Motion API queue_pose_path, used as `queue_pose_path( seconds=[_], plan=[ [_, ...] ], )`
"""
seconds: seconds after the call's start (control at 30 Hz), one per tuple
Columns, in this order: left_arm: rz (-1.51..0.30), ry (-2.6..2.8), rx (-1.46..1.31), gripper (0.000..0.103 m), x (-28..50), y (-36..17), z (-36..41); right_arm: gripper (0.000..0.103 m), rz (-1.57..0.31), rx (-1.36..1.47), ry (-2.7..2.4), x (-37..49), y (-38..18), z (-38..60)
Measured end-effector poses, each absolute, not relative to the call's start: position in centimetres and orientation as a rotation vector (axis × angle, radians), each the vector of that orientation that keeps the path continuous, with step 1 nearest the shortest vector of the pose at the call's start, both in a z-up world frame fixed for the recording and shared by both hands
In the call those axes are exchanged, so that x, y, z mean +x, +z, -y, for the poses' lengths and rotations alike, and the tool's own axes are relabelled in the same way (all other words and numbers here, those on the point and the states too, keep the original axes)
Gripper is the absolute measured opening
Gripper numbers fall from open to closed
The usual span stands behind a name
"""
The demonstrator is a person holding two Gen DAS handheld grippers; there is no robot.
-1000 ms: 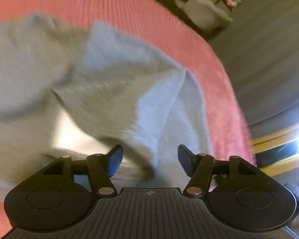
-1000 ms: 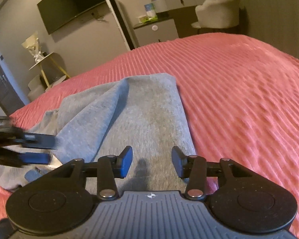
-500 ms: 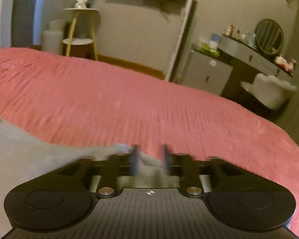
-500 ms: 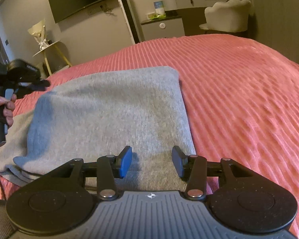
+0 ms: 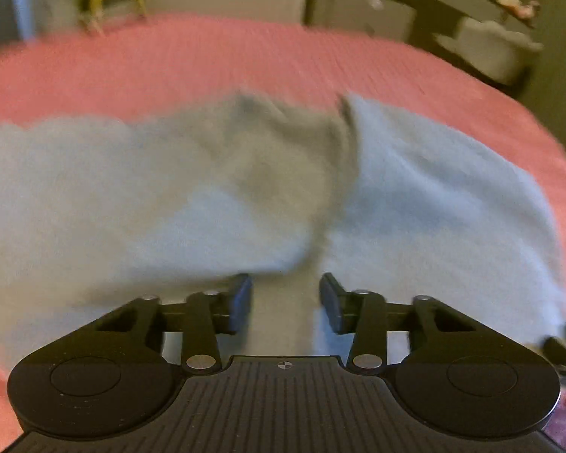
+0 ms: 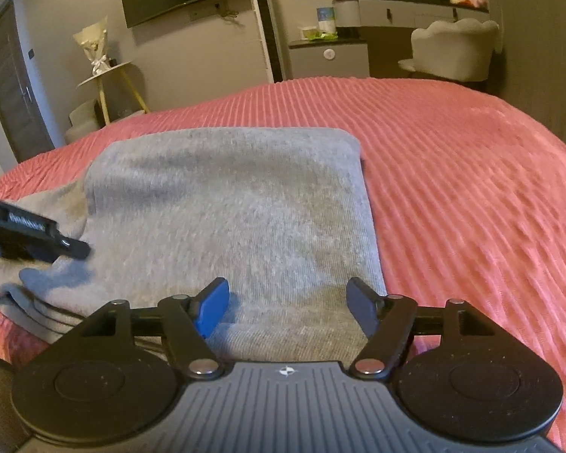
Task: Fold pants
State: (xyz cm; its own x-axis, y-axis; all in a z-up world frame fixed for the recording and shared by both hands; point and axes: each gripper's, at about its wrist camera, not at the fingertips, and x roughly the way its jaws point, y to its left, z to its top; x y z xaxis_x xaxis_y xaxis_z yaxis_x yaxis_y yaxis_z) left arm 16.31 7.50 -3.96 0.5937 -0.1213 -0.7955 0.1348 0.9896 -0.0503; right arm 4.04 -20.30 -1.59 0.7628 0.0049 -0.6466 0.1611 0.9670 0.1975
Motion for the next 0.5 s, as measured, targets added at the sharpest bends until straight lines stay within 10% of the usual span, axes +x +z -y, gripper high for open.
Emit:
queue_pose_path(
  seconds=[0.17,0.37,0.5],
  plan=[
    [-0.978,-0.391,-0.161,0.087,14.7,-3.0,-8.4,0.082,-0.703,0.238,-0.086,4.3,-1.7,20.0],
    [-1.081,-0.277,-0.154,0.049,13.7,-6.0,-9.4,0.094,-0.702,0.125,-0.082,4.3,-2.2,18.6],
    [-0.944,-0.091,0.026,0.059,12.9,-4.1,-12.4,0.096,-0.703,0.148,-0.104,3.9,-2.2,19.2]
  ],
)
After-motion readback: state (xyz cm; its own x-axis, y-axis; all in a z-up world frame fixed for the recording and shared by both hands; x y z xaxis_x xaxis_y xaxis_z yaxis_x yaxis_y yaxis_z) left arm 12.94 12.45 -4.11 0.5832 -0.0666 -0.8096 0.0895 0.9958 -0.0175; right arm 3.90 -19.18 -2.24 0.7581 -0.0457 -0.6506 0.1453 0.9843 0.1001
